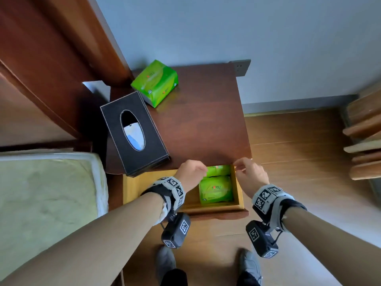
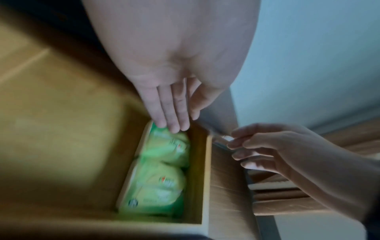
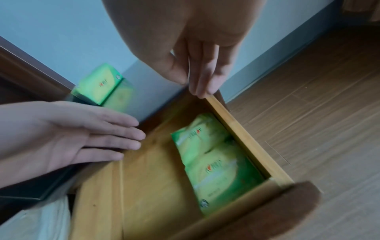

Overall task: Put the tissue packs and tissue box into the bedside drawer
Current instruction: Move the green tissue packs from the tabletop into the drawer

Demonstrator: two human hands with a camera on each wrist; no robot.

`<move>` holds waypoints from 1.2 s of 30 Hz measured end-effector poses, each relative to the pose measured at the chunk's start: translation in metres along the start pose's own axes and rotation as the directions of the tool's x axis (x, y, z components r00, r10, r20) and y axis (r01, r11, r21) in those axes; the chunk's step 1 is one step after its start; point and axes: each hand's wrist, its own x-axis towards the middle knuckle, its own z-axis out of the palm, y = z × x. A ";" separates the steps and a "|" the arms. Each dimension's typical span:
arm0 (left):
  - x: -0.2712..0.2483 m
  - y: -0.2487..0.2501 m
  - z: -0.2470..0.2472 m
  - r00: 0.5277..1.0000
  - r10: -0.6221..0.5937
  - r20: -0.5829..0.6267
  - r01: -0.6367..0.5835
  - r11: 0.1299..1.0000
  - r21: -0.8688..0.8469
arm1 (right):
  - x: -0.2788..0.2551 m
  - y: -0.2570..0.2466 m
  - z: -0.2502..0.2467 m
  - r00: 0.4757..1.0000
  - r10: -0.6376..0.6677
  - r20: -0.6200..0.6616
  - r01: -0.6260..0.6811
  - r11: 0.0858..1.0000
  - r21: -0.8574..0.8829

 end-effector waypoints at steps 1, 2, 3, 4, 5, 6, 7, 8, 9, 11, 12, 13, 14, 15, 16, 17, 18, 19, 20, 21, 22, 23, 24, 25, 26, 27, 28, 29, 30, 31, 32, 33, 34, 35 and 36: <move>-0.008 0.009 -0.017 1.000 0.030 -0.001 -0.030 1.000 -0.007 | -0.003 -0.016 -0.007 1.000 -0.012 -0.013 0.012 1.000 0.003; -0.016 0.017 -0.035 0.998 0.057 -0.011 -0.057 0.998 -0.016 | -0.006 -0.032 -0.014 0.999 -0.023 -0.022 0.023 1.000 0.009; -0.022 0.023 -0.054 0.996 0.079 -0.033 -0.080 0.997 -0.021 | -0.008 -0.049 -0.020 0.999 -0.032 -0.031 0.033 0.999 0.016; -0.028 0.029 -0.073 0.993 0.098 -0.069 -0.099 0.995 -0.018 | -0.010 -0.063 -0.026 0.998 -0.040 -0.042 0.041 0.999 0.023; -0.033 0.032 -0.093 0.988 0.109 -0.111 -0.110 0.994 -0.009 | -0.012 -0.078 -0.031 0.997 -0.047 -0.056 0.048 0.999 0.025; -0.036 0.033 -0.113 0.982 0.114 -0.153 -0.115 0.993 0.002 | -0.013 -0.092 -0.035 0.996 -0.051 -0.069 0.053 0.998 0.029; -0.039 0.034 -0.133 0.975 0.112 -0.191 -0.112 0.994 0.009 | -0.013 -0.105 -0.039 0.995 -0.055 -0.080 0.058 0.998 0.035; -0.039 0.035 -0.151 0.969 0.100 -0.225 -0.099 0.995 0.015 | -0.012 -0.117 -0.042 0.995 -0.057 -0.087 0.061 0.997 0.045; -0.038 0.034 -0.169 0.962 0.086 -0.261 -0.083 0.996 0.022 | -0.009 -0.128 -0.044 0.994 -0.066 -0.089 0.070 0.996 0.050; -0.030 0.029 -0.199 0.940 0.062 -0.336 -0.047 0.998 0.051 | 0.002 -0.148 -0.046 0.992 -0.091 -0.082 0.096 0.994 0.050; -0.025 0.026 -0.212 0.929 0.054 -0.366 -0.032 0.997 0.066 | 0.009 -0.158 -0.045 0.991 -0.108 -0.075 0.112 0.992 0.051; -0.017 0.022 -0.222 0.922 0.046 -0.384 -0.019 0.997 0.074 | 0.019 -0.167 -0.044 0.990 -0.127 -0.066 0.130 0.990 0.054; -0.009 0.021 -0.231 0.918 0.035 -0.396 -0.006 0.997 0.075 | 0.031 -0.175 -0.043 0.988 -0.141 -0.058 0.144 0.988 0.058; 0.001 0.020 -0.239 0.913 0.022 -0.408 0.006 0.998 0.067 | 0.043 -0.183 -0.041 0.987 -0.154 -0.051 0.157 0.986 0.064; 0.012 0.019 -0.245 0.907 0.007 -0.421 0.018 0.998 0.057 | 0.056 -0.191 -0.039 0.986 -0.163 -0.038 0.165 0.984 0.070; 0.024 0.018 -0.250 0.902 0.000 -0.432 0.024 0.999 0.048 | 0.069 -0.198 -0.038 0.985 -0.170 -0.021 0.171 0.982 0.077; 0.036 0.019 -0.255 0.899 -0.003 -0.439 0.026 0.999 0.047 | 0.084 -0.207 -0.037 0.985 -0.172 -0.008 0.172 0.981 0.087; 0.049 0.021 -0.259 0.898 -0.001 -0.439 0.026 0.998 0.051 | 0.099 -0.216 -0.036 0.986 -0.168 -0.002 0.167 0.981 0.099; 0.062 0.024 -0.262 0.899 0.001 -0.438 0.029 0.998 0.062 | 0.113 -0.224 -0.035 0.988 -0.154 0.000 0.153 0.982 0.113; 0.076 0.027 -0.264 0.899 0.004 -0.438 0.036 0.996 0.084 | 0.126 -0.230 -0.035 0.990 -0.141 0.001 0.139 0.982 0.129; 0.089 0.031 -0.265 0.899 0.005 -0.438 0.052 0.992 0.116 | 0.138 -0.236 -0.033 0.992 -0.127 0.011 0.124 0.981 0.147; 0.102 0.035 -0.267 0.901 -0.001 -0.434 0.075 0.985 0.153 | 0.152 -0.241 -0.032 0.993 -0.116 0.029 0.110 0.981 0.162; 0.114 0.040 -0.267 0.907 -0.018 -0.421 0.108 0.976 0.190 | 0.165 -0.245 -0.030 0.993 -0.107 0.050 0.097 0.980 0.172; 0.126 0.044 -0.268 0.915 -0.040 -0.402 0.139 0.966 0.219 | 0.176 -0.249 -0.028 0.993 -0.099 0.071 0.085 0.980 0.179; 0.136 0.047 -0.269 0.922 -0.071 -0.380 0.172 0.956 0.237 | 0.186 -0.253 -0.026 0.992 -0.091 0.088 0.074 0.980 0.185; 0.146 0.050 -0.268 0.928 -0.100 -0.358 0.197 0.949 0.246 | 0.196 -0.257 -0.024 0.991 -0.085 0.104 0.064 0.979 0.191; 0.154 0.052 -0.267 0.933 -0.131 -0.335 0.222 0.942 0.250 | 0.204 -0.260 -0.021 0.990 -0.079 0.119 0.055 0.980 0.193; 0.161 0.055 -0.266 0.936 -0.155 -0.316 0.240 0.938 0.249 | 0.210 -0.263 -0.019 0.988 -0.074 0.134 0.047 0.980 0.193; 0.166 0.057 -0.264 0.937 -0.175 -0.303 0.254 0.936 0.245 | 0.215 -0.265 -0.017 0.987 -0.069 0.144 0.040 0.979 0.198; 0.171 0.060 -0.262 0.938 -0.184 -0.294 0.259 0.936 0.238 | 0.219 -0.265 -0.015 0.987 -0.061 0.150 0.029 0.978 0.207; 0.174 0.062 -0.260 0.939 -0.190 -0.287 0.261 0.937 0.231 | 0.222 -0.265 -0.014 0.987 -0.053 0.155 0.019 0.976 0.215; 0.177 0.064 -0.259 0.940 -0.191 -0.281 0.258 0.940 0.225 | 0.225 -0.264 -0.014 0.987 -0.045 0.156 0.010 0.976 0.219; 0.179 0.066 -0.258 0.942 -0.191 -0.277 0.254 0.943 0.213 | 0.228 -0.261 -0.014 0.987 -0.038 0.155 0.003 0.975 0.223; 0.182 0.067 -0.256 0.943 -0.191 -0.274 0.249 0.948 0.197 | 0.231 -0.257 -0.016 0.988 -0.031 0.152 -0.005 0.973 0.231; 0.185 0.067 -0.254 0.945 -0.191 -0.265 0.242 0.955 0.173 | 0.232 -0.253 -0.019 0.989 -0.026 0.148 -0.010 0.971 0.241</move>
